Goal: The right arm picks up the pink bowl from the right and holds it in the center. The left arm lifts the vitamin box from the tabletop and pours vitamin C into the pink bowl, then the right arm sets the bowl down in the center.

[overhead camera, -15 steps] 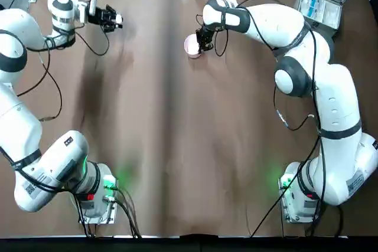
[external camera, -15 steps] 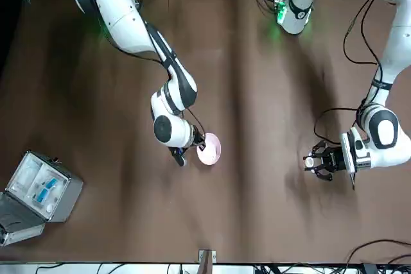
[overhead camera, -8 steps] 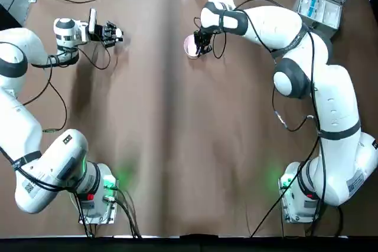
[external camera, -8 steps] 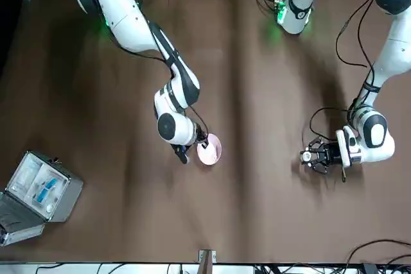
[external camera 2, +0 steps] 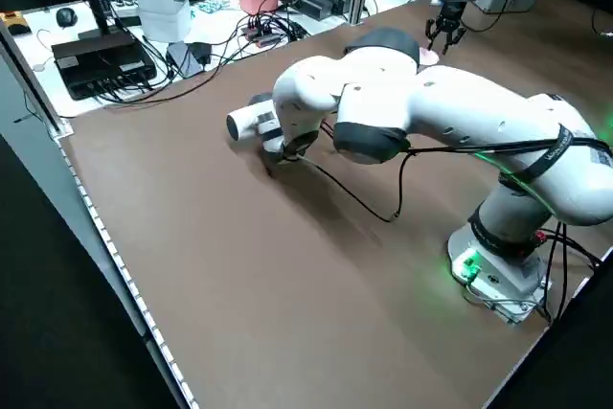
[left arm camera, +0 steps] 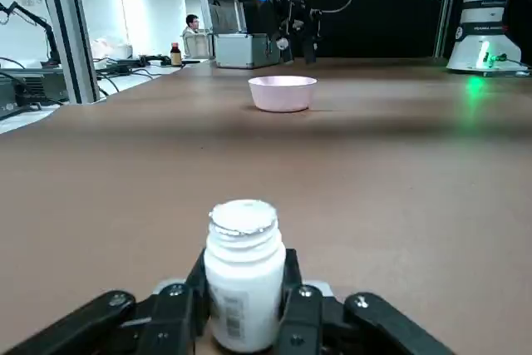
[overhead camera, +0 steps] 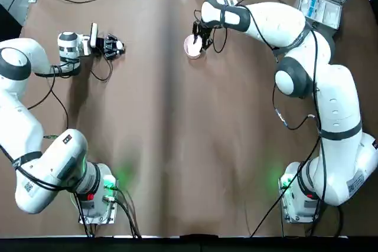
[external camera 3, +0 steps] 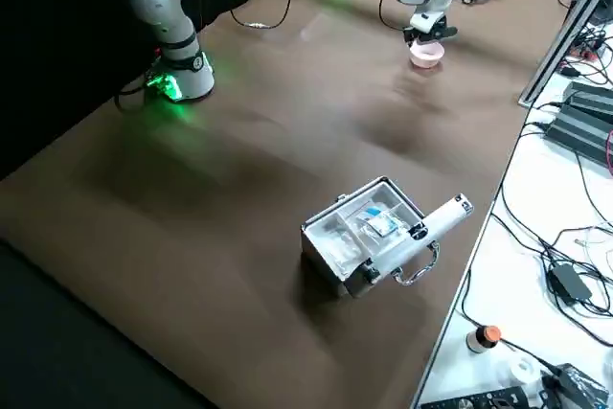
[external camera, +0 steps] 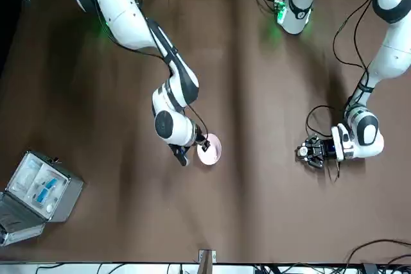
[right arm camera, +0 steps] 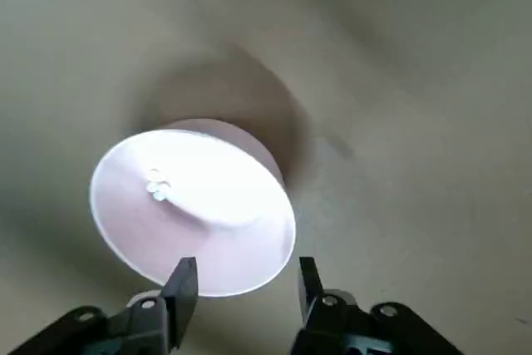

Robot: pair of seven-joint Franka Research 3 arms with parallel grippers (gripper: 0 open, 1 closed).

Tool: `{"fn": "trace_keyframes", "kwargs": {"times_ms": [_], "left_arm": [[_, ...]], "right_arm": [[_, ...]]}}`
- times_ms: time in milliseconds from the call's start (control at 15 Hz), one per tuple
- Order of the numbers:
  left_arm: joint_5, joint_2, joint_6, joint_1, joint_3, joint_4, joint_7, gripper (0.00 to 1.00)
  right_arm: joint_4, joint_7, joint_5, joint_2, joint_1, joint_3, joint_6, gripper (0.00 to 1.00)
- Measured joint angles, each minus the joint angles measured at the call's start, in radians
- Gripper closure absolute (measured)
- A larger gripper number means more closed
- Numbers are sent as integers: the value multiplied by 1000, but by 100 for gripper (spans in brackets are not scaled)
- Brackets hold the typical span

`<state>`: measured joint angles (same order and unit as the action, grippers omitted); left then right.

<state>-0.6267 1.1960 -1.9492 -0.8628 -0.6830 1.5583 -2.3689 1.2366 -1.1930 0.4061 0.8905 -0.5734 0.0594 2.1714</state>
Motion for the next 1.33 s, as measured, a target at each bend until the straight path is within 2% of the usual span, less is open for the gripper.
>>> {"fn": "trace_keyframes", "kwargs": {"times_ms": [333, 400, 667, 733, 1000, 1200, 1333], "left_arm": [[0, 0, 0, -1, -2, -3, 0, 63], [0, 0, 0, -1, -2, -4, 0, 58], [0, -1, 0, -1, -4, -6, 0, 22], [0, -4, 0, -1, -8, -9, 0, 3], [0, -58, 0, 3, -20, -19, 0, 0], [0, -153, 0, 32, -23, -22, 1, 0], [0, -227, -4, 70, -23, -27, 3, 0]], "right_arm": [[-18, 1, -139, -43, 5, -2, -11, 36], [-21, 1, -150, -54, 8, -4, -34, 34], [-27, 79, -160, -112, 88, -12, -163, 34], [-35, 177, -160, -158, 157, -14, -232, 34], [-42, 426, -160, -281, 295, -15, -436, 33], [-41, 623, -163, -353, 391, -16, -560, 32], [-41, 748, -190, -396, 449, -16, -596, 29]]}}
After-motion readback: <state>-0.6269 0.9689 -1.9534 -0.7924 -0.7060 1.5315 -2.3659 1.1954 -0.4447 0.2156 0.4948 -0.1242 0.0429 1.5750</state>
